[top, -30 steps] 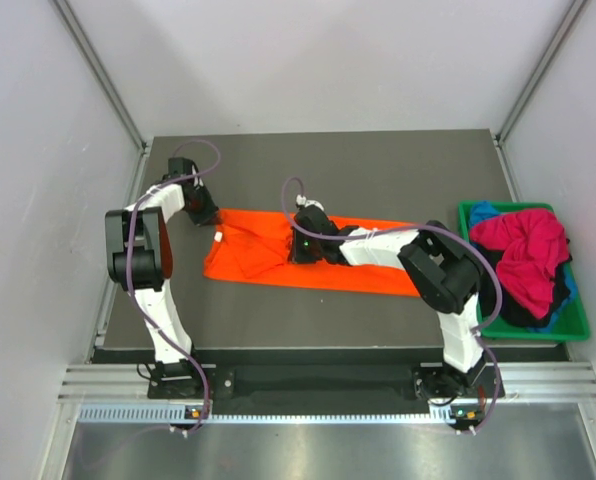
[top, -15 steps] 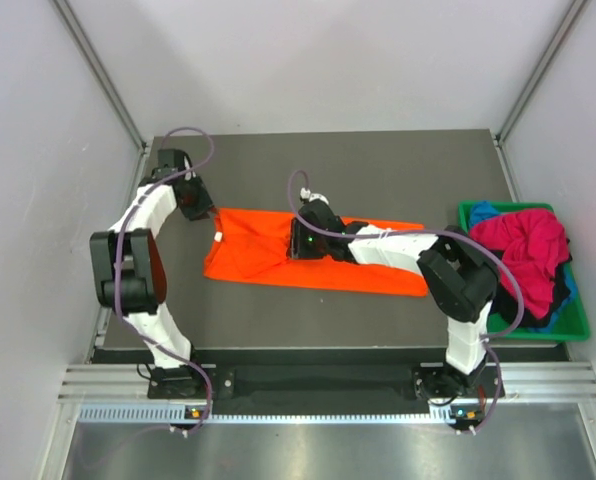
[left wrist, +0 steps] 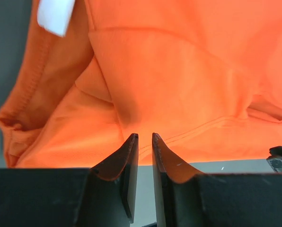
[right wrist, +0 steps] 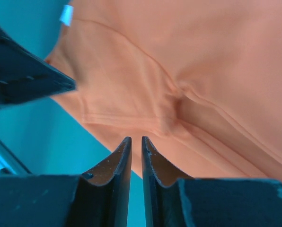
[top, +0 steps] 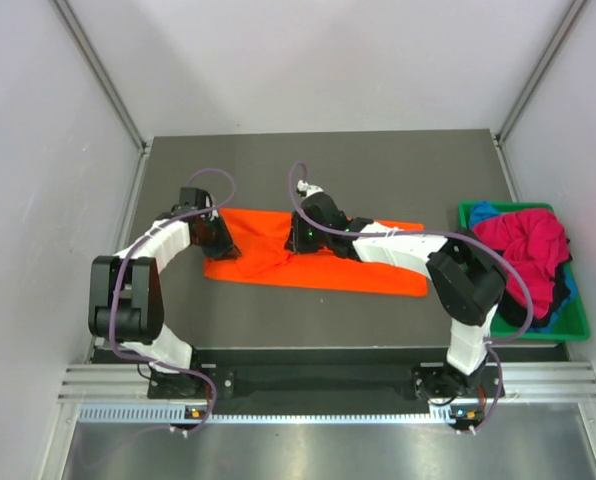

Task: Fold and stack the t-shirts
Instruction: Fold the tshirt

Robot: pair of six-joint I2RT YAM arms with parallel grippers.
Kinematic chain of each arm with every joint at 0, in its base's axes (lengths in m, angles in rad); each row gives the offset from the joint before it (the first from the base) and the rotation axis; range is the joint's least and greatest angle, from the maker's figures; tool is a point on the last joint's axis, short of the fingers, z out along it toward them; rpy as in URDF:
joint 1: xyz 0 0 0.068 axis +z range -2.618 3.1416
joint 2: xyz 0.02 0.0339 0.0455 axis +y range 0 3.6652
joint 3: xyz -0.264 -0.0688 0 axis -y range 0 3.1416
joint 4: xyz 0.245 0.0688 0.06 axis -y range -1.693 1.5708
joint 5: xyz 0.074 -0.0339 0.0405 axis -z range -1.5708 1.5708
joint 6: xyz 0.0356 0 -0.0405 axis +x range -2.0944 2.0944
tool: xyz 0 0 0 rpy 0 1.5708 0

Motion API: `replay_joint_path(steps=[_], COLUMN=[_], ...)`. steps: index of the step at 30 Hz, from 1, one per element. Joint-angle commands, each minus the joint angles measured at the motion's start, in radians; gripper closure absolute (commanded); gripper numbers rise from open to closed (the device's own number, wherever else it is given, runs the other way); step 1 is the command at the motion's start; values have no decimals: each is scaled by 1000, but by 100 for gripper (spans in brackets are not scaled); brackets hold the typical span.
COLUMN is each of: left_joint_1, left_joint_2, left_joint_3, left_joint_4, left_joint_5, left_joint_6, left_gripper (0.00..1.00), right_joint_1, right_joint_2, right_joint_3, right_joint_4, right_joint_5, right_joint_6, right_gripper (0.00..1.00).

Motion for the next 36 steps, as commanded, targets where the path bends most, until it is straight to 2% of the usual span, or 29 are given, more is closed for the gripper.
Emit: replay_joint_path(steps=[1, 4, 8, 14, 19, 24, 28, 36], left_joint_1=[-9, -12, -12, -12, -12, -20, -17, -4], left_joint_2=[4, 21, 32, 12, 12, -74, -108, -151], left_joint_3=[-22, -40, -62, -106, -86, -22, 19, -62], left_joint_4=[57, 40, 26, 61, 26, -43, -103, -95], left_joint_5=[-39, -97, -186, -216, -245, -353, -381, -409], left_joint_6=[-42, -48, -53, -102, -113, -95, -79, -111], left_gripper=[78, 81, 84, 84, 85, 81, 71, 67], right_joint_1=[0, -2, -3, -20, -20, -22, -23, -38], right_joint_2=[51, 118, 190, 223, 207, 123, 89, 122], right_joint_3=[65, 88, 63, -9, -23, -27, -11, -6], right_joint_4=[146, 169, 190, 265, 281, 275, 258, 216], right_joint_5=[-134, -184, -170, -144, -177, -202, -178, -139], right_joint_6=[-21, -5, 19, 33, 28, 38, 29, 5], right_gripper=[85, 88, 91, 93, 92, 92, 92, 92])
